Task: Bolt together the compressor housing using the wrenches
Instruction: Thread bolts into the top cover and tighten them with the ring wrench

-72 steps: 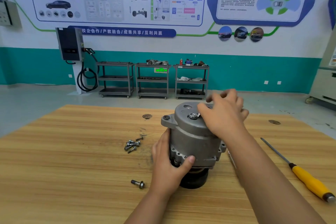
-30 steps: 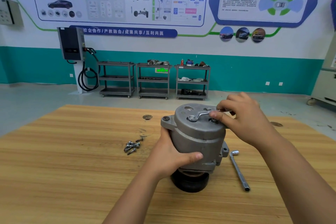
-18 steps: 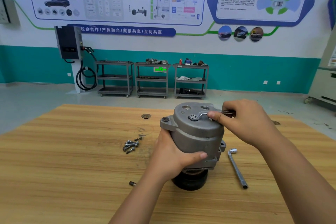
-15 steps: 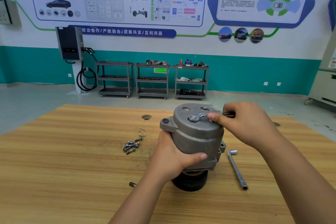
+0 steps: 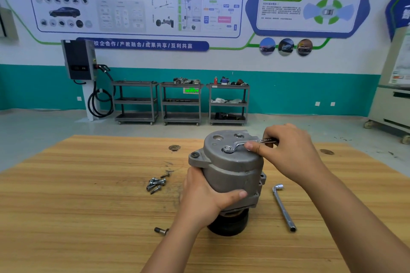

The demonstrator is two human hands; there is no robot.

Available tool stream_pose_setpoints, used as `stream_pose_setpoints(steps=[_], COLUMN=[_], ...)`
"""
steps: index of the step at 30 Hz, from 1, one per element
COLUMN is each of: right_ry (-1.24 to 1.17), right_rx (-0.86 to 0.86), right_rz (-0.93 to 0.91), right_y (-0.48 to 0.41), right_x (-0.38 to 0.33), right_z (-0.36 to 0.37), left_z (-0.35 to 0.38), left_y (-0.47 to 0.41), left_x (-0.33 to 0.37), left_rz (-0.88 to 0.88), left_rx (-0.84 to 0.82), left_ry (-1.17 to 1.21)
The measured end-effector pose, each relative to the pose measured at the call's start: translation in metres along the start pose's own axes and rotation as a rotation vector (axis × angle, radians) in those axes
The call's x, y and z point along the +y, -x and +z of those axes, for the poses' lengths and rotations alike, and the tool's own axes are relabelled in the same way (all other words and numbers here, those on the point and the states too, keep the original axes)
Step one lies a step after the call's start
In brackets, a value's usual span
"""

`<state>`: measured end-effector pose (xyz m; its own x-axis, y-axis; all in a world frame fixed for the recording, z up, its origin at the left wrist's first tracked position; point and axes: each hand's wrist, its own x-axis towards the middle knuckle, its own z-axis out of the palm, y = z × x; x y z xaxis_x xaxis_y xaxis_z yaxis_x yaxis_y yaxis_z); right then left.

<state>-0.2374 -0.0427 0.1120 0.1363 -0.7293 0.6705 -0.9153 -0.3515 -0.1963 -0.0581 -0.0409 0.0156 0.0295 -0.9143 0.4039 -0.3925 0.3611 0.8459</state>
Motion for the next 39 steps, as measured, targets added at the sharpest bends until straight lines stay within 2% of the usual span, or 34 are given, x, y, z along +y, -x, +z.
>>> stream_pose_setpoints(steps=[7,11,13,16,18,20,24,29,32,39], right_ry=[-0.244,-0.633,-0.55,-0.385,-0.376,-0.475,-0.744,-1.047,-1.129,-1.137], right_rx=[0.027,0.185,0.261,0.19,0.139,0.173,0.279,0.194,0.158,0.069], right_rz=[-0.004,0.137,0.155,0.158,0.171,0.224,0.475,0.619,0.619,0.516], right_y=[-0.008,-0.016,-0.027,-0.027,-0.013,0.007,0.055,0.09,0.098,0.106], right_x=[0.006,0.015,0.019,0.014,0.01,0.011,0.012,0.009,0.001,-0.004], right_z=[0.007,-0.019,-0.04,-0.041,-0.029,-0.011,0.034,0.099,0.112,0.106], left_z=[0.005,0.004,0.004,0.009,0.014,0.02,0.02,0.013,0.015,0.026], left_y=[0.009,0.008,0.008,0.01,0.015,0.02,0.029,0.046,0.059,0.075], left_x=[-0.001,0.0,0.001,0.003,0.008,0.014,0.01,-0.005,-0.012,-0.013], left_rz=[-0.065,-0.076,-0.088,-0.108,-0.125,-0.158,-0.141,-0.093,-0.039,0.048], left_rx=[0.082,0.042,0.031,0.075,0.141,0.188,0.201,0.157,0.195,0.237], left_ry=[-0.058,-0.062,-0.077,-0.11,-0.15,-0.194,-0.196,-0.163,-0.155,-0.259])
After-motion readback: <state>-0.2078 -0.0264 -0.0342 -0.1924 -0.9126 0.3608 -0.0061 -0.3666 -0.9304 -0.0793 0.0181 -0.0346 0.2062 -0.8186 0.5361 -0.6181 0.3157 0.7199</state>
